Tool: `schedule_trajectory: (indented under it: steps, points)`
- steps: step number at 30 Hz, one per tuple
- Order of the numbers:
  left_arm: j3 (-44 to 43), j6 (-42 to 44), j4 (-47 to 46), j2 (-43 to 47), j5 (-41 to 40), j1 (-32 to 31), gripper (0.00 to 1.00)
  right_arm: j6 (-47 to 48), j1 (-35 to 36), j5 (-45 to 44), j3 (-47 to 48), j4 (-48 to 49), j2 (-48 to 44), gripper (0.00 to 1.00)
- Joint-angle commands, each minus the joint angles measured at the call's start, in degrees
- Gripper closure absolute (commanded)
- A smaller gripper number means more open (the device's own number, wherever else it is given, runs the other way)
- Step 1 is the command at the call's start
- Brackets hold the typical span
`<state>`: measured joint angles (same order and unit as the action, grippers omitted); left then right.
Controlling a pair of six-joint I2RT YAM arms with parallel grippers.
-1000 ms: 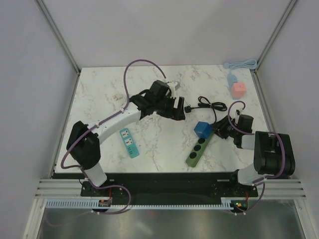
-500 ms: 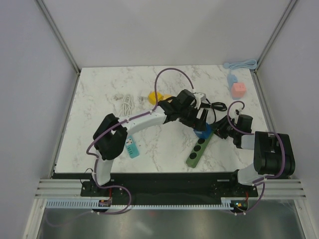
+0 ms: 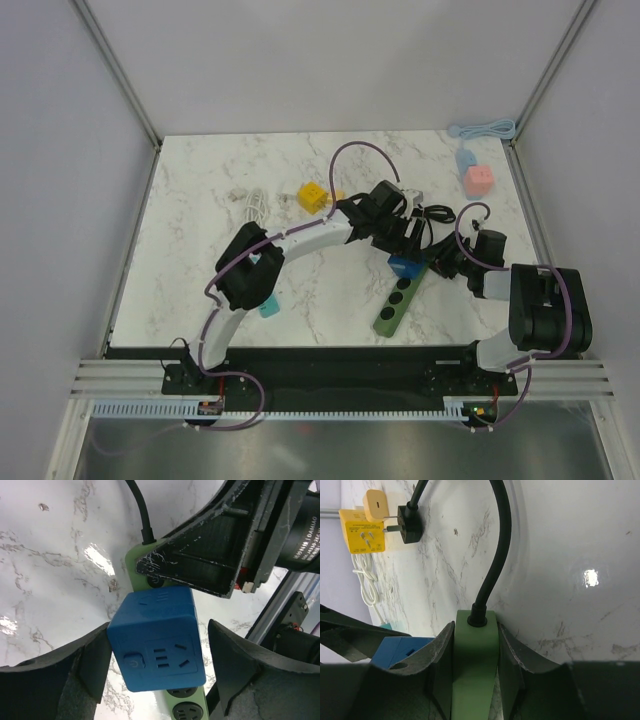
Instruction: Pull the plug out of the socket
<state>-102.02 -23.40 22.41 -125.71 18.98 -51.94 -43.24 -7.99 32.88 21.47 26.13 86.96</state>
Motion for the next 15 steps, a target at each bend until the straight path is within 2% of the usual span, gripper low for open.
schedule_trajectory:
  steps: [1,2,3,5,6,9,11,15]
  points:
    - [-4.1,-2.4,1.1,-1.8,3.2,-0.3,0.21,8.3,0.7,-5.2,-0.4,-0.2,0.2,1.0]
    - [-4.2,-2.8,1.0,-2.0,3.9,-0.4,0.25,8.4,0.7,-5.2,-0.4,-0.2,0.1,1.0]
    - [-4.2,-3.0,1.1,-2.2,3.9,-0.4,0.36,8.4,0.7,-5.3,-0.4,-0.2,0.1,1.0]
    - [-4.0,-3.4,1.1,-2.3,3.9,-0.4,0.51,8.3,0.7,-5.4,-0.4,-0.3,0.1,1.0]
    - [-4.1,-3.7,1.2,-2.4,4.1,-0.4,0.66,8.4,0.7,-5.4,-0.2,-0.4,0.1,1.0]
    - [-4.2,-4.3,1.4,-1.8,4.2,-0.1,0.98,8.4,0.7,-5.5,-0.4,-0.5,-0.2,1.0]
    - [-3.5,-6.6,0.8,-0.9,5.8,0.2,0.98,8.6,0.8,-6.0,-0.4,-0.7,-0.4,1.0]
    - [5.8,-14.8,-14.1,3.7,13.1,2.0,0.98,8.7,0.8,-6.3,-0.5,-0.9,-0.7,1.0]
